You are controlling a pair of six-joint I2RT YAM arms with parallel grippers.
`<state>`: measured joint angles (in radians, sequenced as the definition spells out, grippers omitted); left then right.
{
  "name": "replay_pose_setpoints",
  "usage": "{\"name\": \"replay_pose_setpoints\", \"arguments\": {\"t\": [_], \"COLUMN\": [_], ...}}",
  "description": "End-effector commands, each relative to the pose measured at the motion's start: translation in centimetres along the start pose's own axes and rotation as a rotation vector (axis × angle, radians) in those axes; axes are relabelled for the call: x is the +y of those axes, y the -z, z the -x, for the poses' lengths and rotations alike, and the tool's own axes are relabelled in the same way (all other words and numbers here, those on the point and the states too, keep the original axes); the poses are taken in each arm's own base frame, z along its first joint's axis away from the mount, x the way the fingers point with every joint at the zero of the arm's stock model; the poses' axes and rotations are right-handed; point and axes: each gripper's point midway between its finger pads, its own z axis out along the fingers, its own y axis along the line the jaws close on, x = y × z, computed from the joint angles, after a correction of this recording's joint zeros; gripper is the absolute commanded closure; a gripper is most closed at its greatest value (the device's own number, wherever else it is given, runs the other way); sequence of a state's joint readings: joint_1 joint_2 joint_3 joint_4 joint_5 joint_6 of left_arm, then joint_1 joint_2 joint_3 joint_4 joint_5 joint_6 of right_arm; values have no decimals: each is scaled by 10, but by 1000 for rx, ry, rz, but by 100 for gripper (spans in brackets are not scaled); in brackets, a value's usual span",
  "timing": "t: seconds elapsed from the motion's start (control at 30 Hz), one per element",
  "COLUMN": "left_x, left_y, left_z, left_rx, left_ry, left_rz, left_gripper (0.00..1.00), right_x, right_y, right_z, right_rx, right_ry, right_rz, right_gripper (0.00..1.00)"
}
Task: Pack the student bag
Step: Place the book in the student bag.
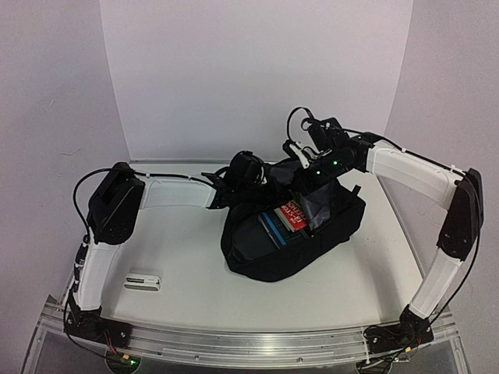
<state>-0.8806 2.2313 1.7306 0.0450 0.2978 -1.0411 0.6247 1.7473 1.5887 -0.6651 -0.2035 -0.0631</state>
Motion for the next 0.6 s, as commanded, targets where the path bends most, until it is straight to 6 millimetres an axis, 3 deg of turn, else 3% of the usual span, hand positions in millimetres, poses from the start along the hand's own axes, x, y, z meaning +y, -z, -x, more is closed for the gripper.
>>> {"name": "replay_pose_setpoints", "arguments": {"t": [0.0, 0.1, 0.2, 0.33, 0.57], "left_x": [-39, -33, -22, -4, 60], "left_y": [26, 52, 78, 108, 165], "left_z": [8, 7, 3, -4, -24], "left_rx": [-20, -48, -59, -78, -107], "left_ry": [-129, -177, -205, -203, -83], "left_rz": [-79, -21, 59, 156, 385], "left_gripper": [75, 61, 39, 23, 4], "right_x": [14, 15, 16, 15, 20], "right_y": [13, 8, 0, -9, -23], "right_z": [26, 20, 14, 6, -13], "right_rx": [-100, -84, -63, -36, 18], "right_ry": [25, 29, 27, 30, 34], "right_rz": [42, 49, 62, 59, 95], "right_gripper": [100, 99, 92, 82, 39]}}
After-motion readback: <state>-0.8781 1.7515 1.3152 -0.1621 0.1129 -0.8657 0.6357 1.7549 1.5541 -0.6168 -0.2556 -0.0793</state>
